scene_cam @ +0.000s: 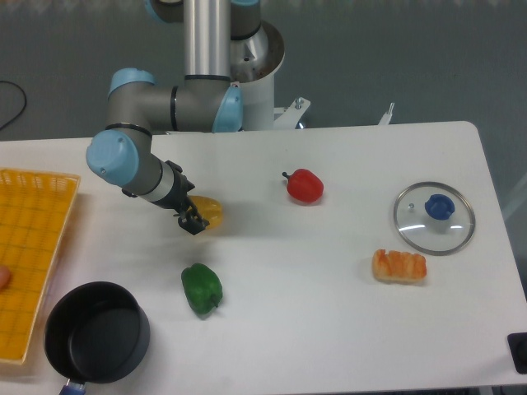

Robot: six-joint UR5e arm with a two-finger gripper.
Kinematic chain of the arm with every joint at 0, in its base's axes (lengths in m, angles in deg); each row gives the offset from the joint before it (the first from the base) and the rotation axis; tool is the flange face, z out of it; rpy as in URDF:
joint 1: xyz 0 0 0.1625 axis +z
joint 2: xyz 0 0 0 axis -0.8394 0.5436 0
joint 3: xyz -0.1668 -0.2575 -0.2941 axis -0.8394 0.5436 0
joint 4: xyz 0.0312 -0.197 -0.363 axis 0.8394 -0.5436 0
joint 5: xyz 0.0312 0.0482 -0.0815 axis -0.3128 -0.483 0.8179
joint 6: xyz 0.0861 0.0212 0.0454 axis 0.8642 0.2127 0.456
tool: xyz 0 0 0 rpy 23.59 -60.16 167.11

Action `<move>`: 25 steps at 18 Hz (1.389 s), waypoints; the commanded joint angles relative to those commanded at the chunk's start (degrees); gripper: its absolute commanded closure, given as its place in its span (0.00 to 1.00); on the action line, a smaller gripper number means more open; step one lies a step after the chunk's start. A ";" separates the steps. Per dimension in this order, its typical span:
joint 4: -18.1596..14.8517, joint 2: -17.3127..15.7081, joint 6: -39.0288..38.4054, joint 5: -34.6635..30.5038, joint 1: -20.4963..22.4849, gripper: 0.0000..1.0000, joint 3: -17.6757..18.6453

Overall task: Pick up the yellow pepper
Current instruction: 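Close the gripper around the yellow pepper and adjust the grip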

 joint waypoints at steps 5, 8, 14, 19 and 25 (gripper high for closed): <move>0.26 0.88 -0.44 -0.70 -0.09 0.00 0.00; 1.05 1.93 -1.67 -2.37 -0.79 0.00 0.00; 1.05 1.85 -1.67 -2.37 -0.79 0.17 -0.09; 0.70 1.58 -1.32 -2.55 -0.53 0.33 -0.35; 0.18 1.14 -1.06 -2.46 0.61 0.39 -1.14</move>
